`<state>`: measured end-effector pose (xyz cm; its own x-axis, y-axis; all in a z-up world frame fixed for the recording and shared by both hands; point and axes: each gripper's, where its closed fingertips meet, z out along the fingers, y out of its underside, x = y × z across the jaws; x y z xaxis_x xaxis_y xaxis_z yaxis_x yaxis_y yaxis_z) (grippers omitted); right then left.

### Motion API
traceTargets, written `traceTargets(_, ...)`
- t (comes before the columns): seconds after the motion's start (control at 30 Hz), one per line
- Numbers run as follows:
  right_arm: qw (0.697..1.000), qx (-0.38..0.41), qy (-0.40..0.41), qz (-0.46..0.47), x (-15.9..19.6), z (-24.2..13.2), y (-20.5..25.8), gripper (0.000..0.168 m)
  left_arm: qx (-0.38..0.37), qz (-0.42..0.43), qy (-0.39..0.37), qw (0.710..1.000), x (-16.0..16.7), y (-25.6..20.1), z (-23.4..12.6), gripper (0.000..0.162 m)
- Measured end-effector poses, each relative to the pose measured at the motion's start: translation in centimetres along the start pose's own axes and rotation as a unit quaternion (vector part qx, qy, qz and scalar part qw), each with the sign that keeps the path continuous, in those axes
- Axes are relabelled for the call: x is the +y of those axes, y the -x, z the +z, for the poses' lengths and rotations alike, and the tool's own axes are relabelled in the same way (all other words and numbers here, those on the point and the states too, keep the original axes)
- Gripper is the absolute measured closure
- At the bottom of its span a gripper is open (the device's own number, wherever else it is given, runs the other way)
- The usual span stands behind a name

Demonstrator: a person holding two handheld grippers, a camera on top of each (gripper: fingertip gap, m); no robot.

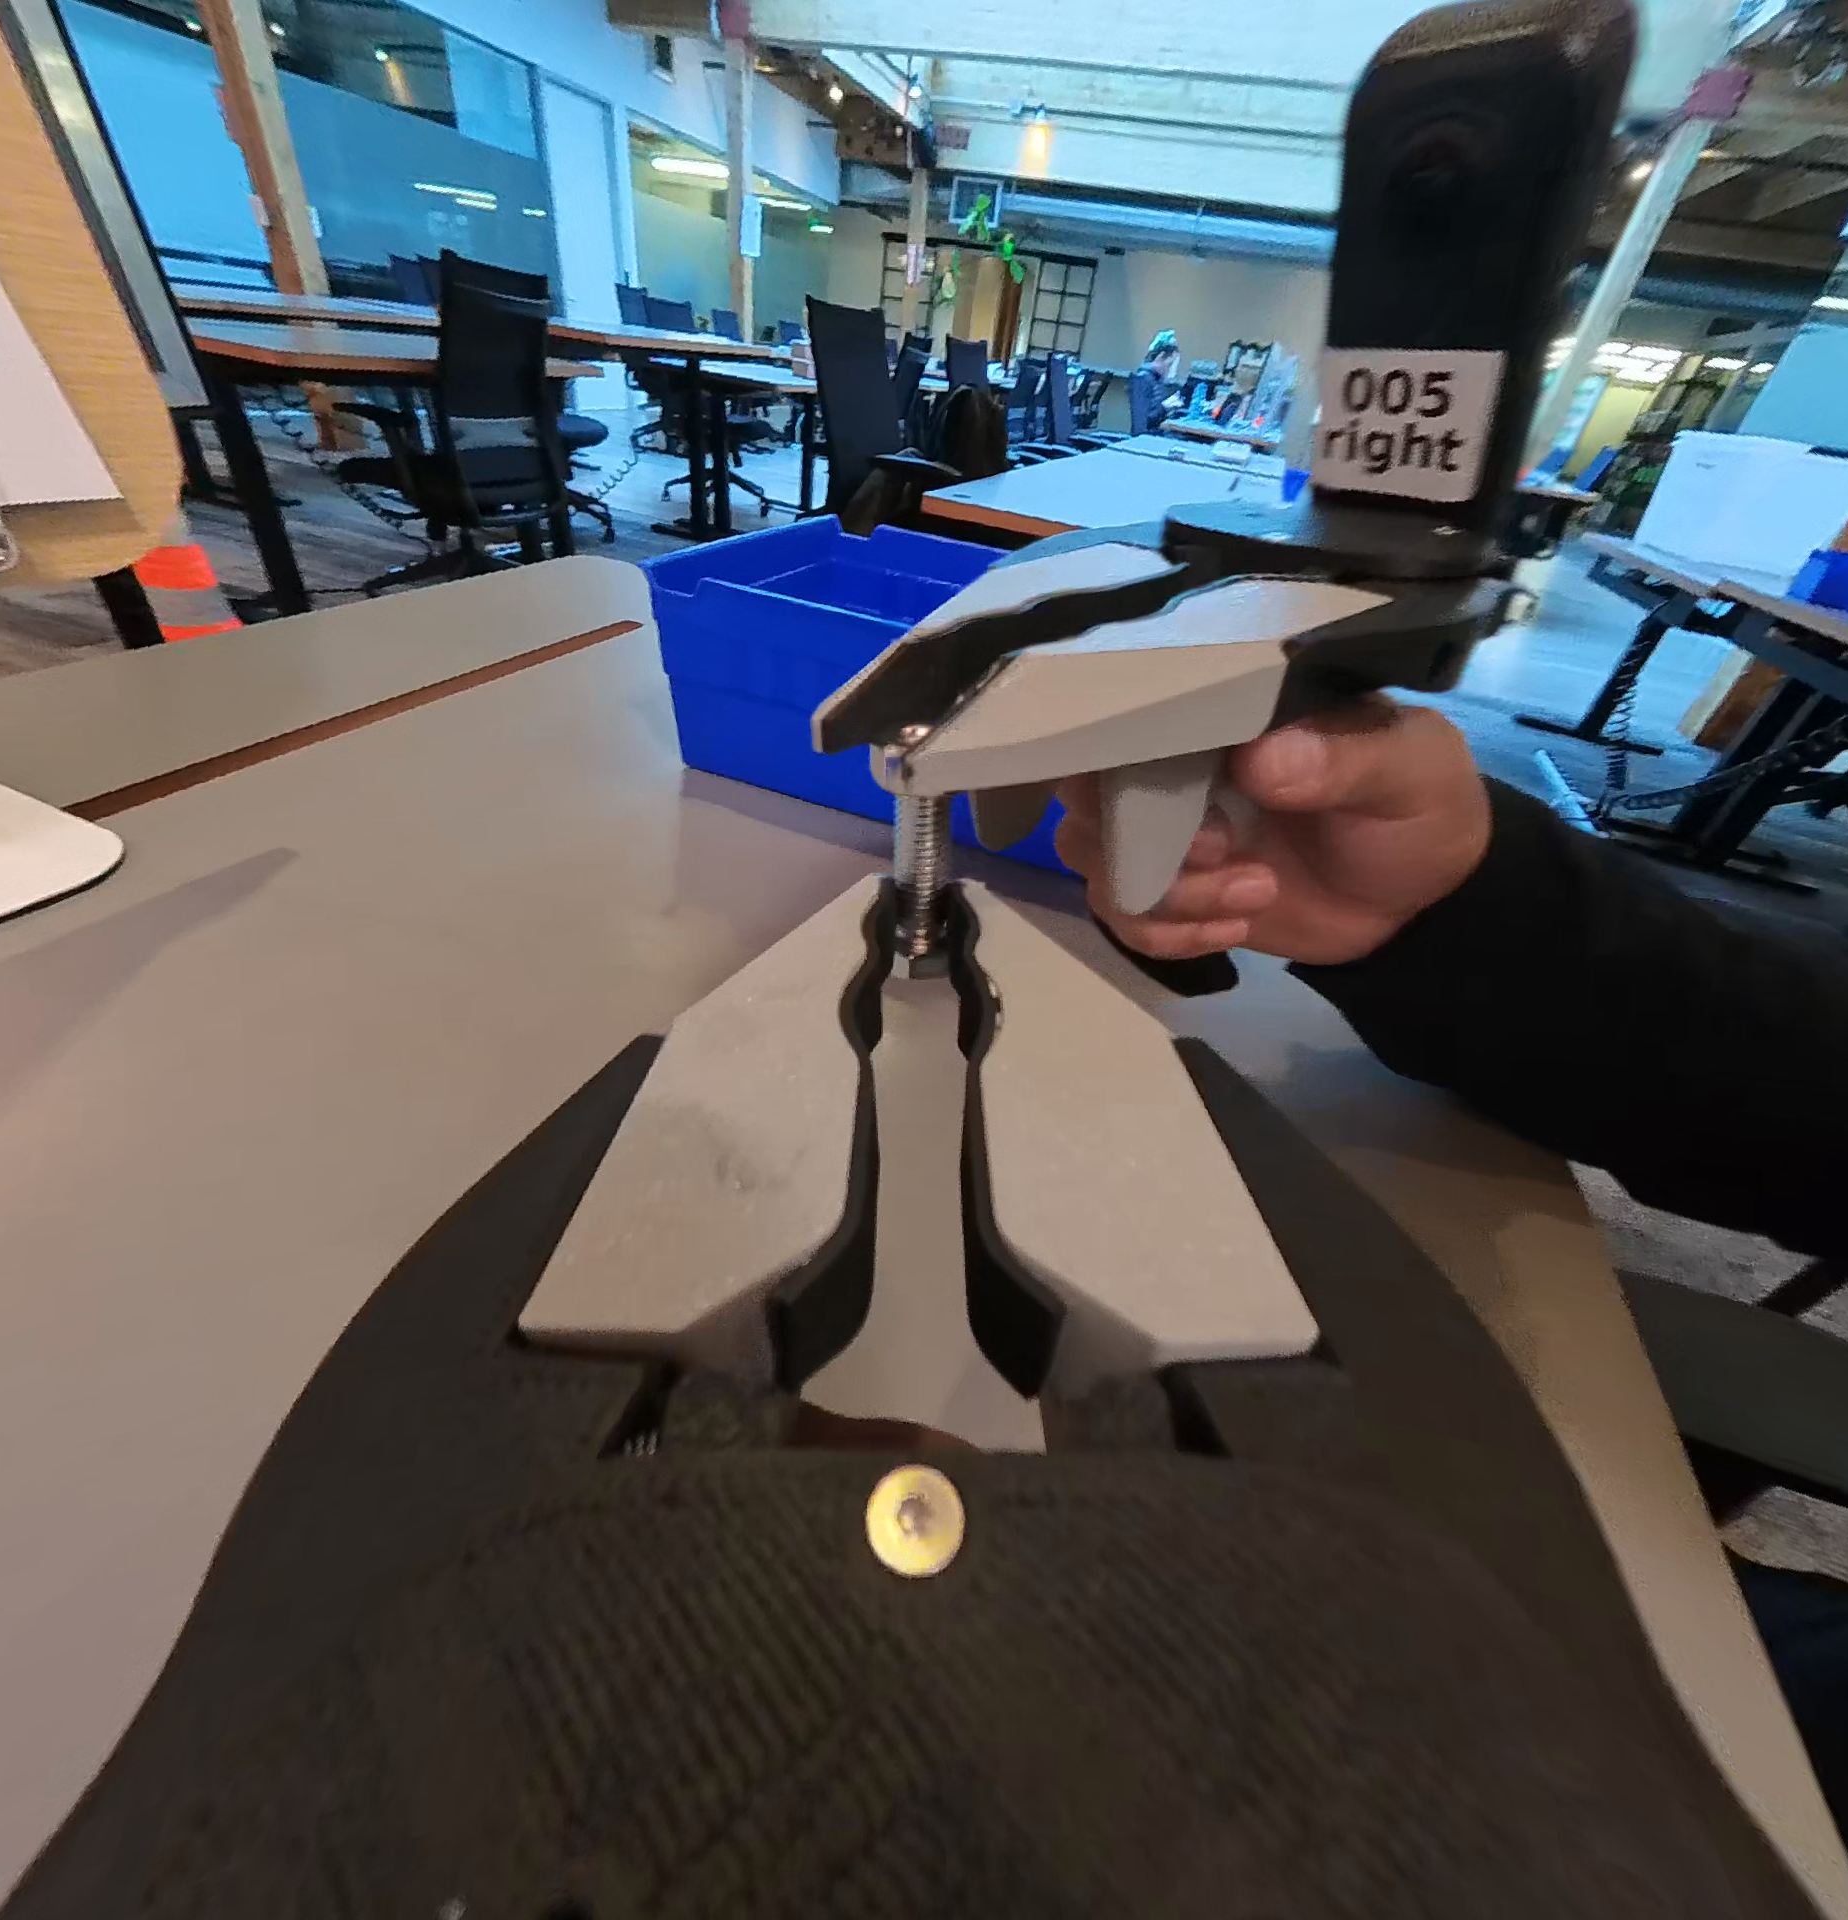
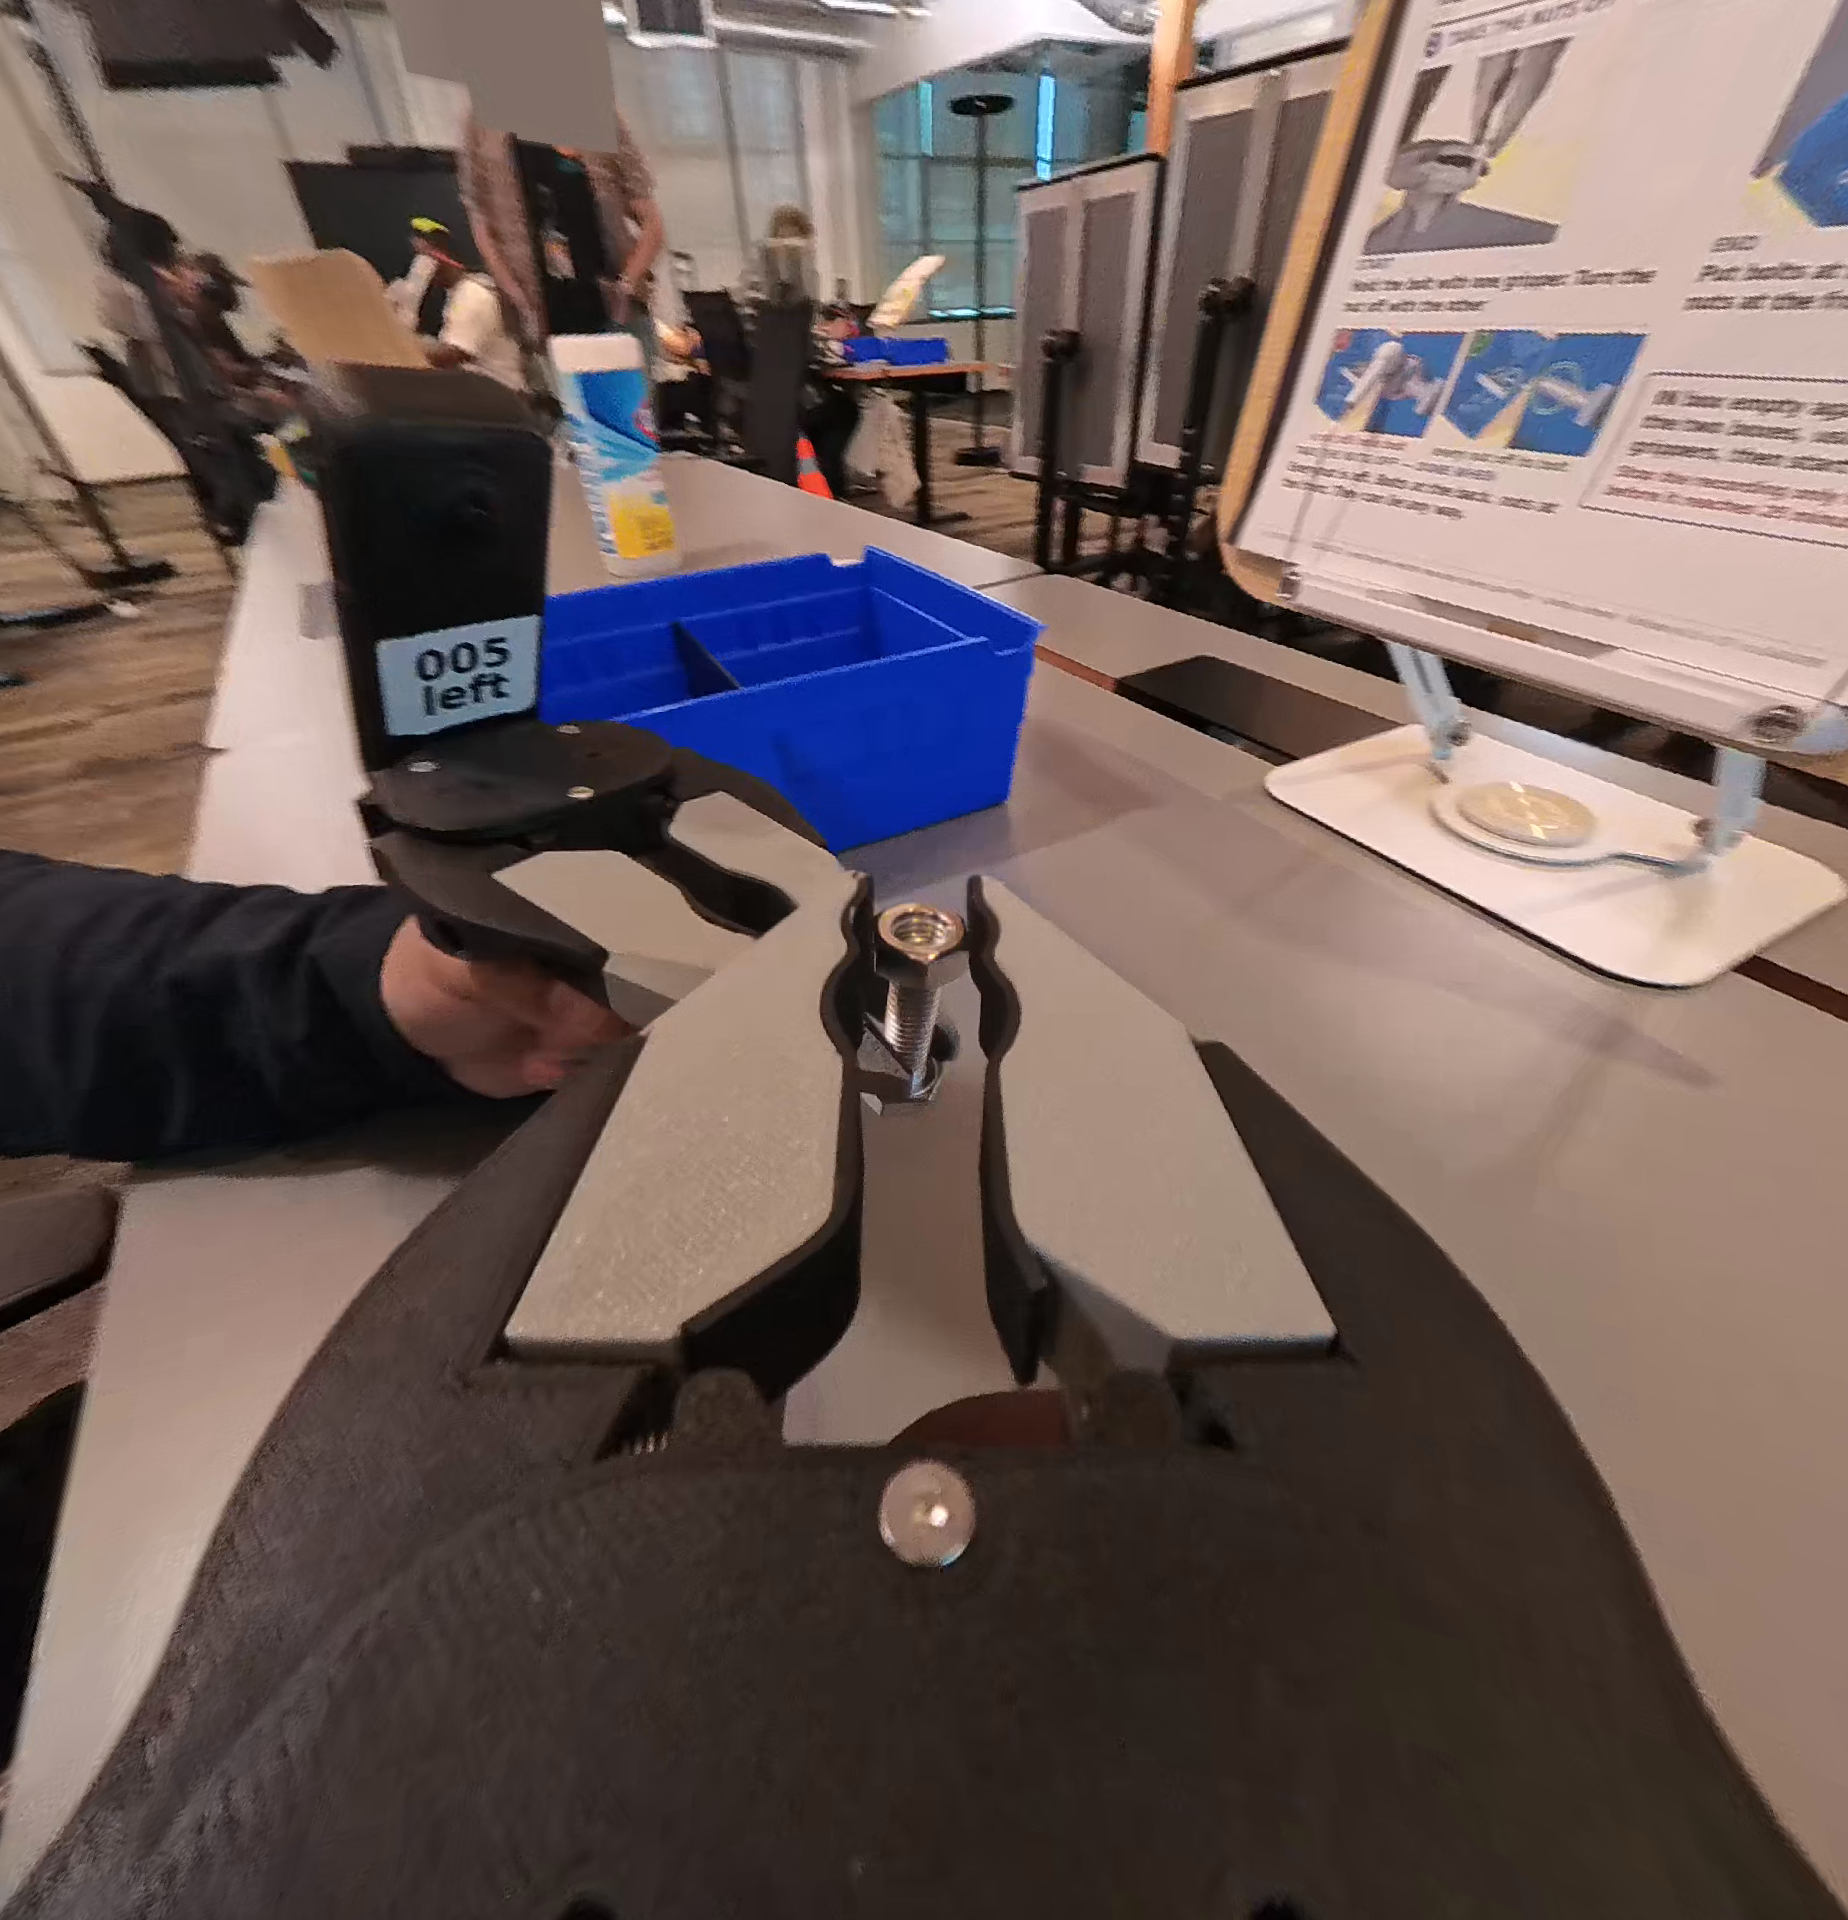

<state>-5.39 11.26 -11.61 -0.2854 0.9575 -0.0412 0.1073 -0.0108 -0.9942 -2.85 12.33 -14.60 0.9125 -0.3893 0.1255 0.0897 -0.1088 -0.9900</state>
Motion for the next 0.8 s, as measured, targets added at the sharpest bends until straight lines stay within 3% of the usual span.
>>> traceTargets(0.23, 0.991, 0.130, 0.018, -0.020, 0.6, 0.7, -1.4, 0.154, -0.061, 0.031, 0.024, 0.997, 0.6, 1.3, 0.1, 0.155)
traceTargets(0.43, 0.985, 0.172, 0.014, -0.010, 0.8, 1.3, -1.9, 0.154, -0.091, 0.030, 0.032, 0.995, 0.8, 2.2, -0.1, 0.155)
traceTargets(0.6, 0.990, 0.138, -0.027, -0.005, -0.9, 0.6, -1.4, 0.151, -0.078, 0.012, 0.024, 0.997, 0.6, 2.1, -0.2, 0.155)
traceTargets(0.8, 0.998, 0.021, -0.049, 0.031, -1.8, -1.1, -1.3, 0.151, -0.048, -0.010, 0.009, 0.999, 0.2, 1.6, -0.2, 0.155)
